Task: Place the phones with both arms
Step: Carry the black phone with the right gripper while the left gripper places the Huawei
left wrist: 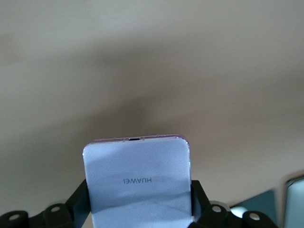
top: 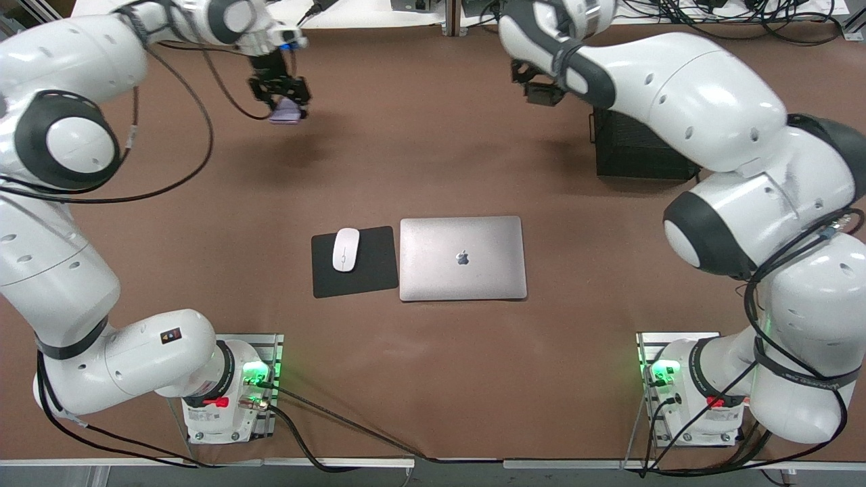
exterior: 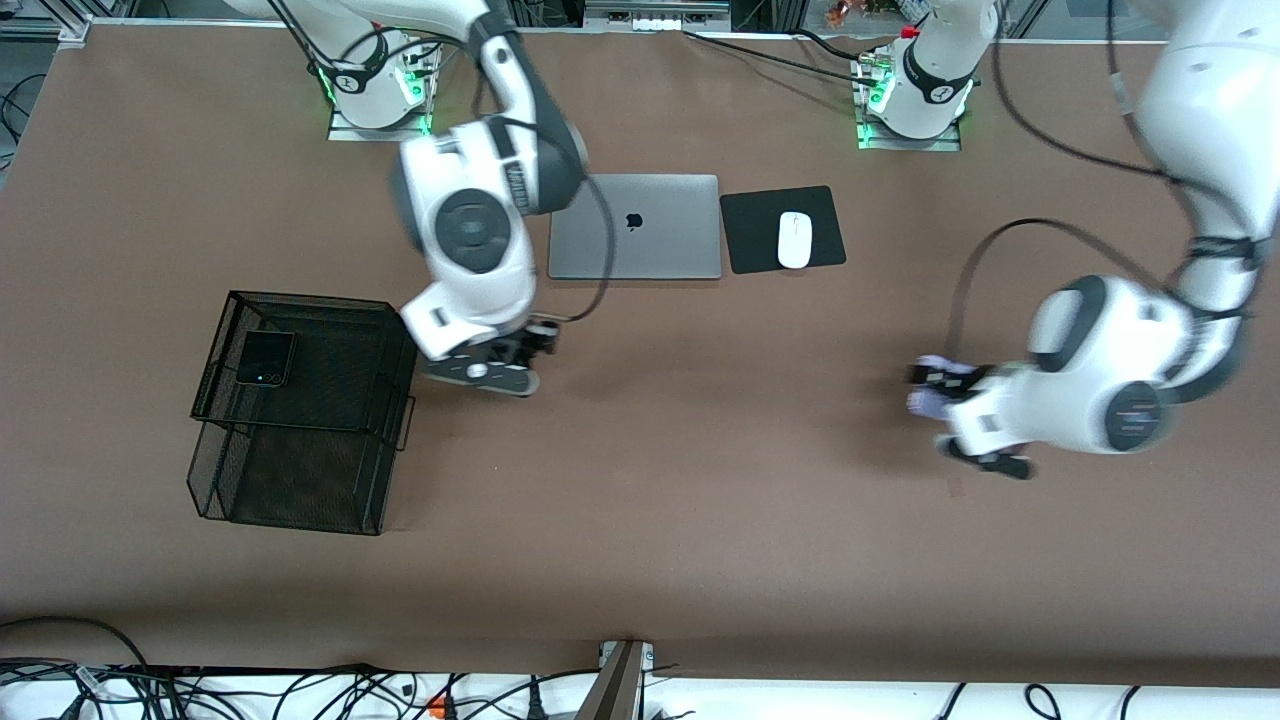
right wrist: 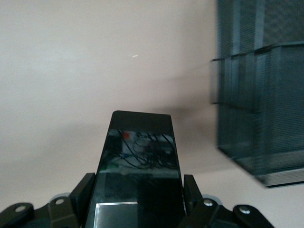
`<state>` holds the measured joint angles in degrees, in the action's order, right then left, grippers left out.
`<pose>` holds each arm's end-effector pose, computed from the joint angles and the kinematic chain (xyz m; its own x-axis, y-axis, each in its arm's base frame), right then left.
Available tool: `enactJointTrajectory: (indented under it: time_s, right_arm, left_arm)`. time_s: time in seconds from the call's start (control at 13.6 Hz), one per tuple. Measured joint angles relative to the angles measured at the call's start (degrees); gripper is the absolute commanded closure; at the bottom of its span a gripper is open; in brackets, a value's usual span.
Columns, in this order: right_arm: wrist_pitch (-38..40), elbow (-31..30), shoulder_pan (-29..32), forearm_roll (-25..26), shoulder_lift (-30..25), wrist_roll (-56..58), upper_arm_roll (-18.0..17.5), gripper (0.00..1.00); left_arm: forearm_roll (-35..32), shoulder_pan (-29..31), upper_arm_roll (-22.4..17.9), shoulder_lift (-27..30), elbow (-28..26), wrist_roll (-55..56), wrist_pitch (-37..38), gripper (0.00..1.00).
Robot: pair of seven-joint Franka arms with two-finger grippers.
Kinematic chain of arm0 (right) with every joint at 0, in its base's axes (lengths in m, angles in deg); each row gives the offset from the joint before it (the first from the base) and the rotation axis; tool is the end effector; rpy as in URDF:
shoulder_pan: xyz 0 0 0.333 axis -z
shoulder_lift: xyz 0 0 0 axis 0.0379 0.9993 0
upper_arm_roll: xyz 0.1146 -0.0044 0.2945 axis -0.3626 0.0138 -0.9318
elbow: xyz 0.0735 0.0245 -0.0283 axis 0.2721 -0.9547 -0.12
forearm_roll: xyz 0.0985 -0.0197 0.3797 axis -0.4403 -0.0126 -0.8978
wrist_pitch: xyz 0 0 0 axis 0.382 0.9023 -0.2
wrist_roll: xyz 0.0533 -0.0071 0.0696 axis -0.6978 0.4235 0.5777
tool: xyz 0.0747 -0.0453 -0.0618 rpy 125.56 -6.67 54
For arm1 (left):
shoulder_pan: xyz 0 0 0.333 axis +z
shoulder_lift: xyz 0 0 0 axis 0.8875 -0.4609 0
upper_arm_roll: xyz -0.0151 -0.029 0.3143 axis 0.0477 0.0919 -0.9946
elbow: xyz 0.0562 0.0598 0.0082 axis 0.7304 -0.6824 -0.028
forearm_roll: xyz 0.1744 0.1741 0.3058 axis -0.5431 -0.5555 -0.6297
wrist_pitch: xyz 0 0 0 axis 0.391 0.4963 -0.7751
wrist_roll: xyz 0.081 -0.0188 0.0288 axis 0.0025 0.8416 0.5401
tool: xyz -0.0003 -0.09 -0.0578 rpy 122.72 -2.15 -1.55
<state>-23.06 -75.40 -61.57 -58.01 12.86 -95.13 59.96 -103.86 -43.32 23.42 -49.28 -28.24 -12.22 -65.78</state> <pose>0.6023 0.3281 0.4090 0.9880 -0.1501 -0.0369 -0.1427 -0.9775 0.1551 0.6605 -0.1328 0.2786 0.9202 -0.2426 -0.3073 -0.1990 -0.9657 0.1666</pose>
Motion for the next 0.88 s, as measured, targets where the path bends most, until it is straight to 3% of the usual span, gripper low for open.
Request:
enactJointTrajectory:
  time_s: [0.22,0.44,0.74,0.81,0.88]
  right_arm:
    - [4.7,-2.7,0.2,0.0,-4.3,9.0,7.0,1.0]
    - [6.3,-5.7,0.2,0.0,-6.2,16.5,12.6,1.0]
    - [-1.1,-14.3,0.3,0.0,-6.1,23.6,16.4,1.0]
    - [-3.7,-16.3,0.3,0.0,-6.1,24.1,16.4,1.0]
    - [-5.9,-17.7,0.3,0.0,-6.0,24.1,16.4,1.0]
  left_arm:
    - [0.9,-9.7,0.0,-1.4,0.0,12.4,-7.0,0.81]
    - [8.3,-16.6,-0.4,-4.4,-0.3,20.3,-19.7,0.81]
    - [9.8,-25.1,-1.2,-11.9,-0.7,30.7,-39.4,0.8]
    - [9.8,-27.6,-2.4,-13.2,-0.7,32.6,-43.2,0.63]
    - [9.8,-30.1,-3.9,-14.0,-0.7,34.1,-45.7,0.01]
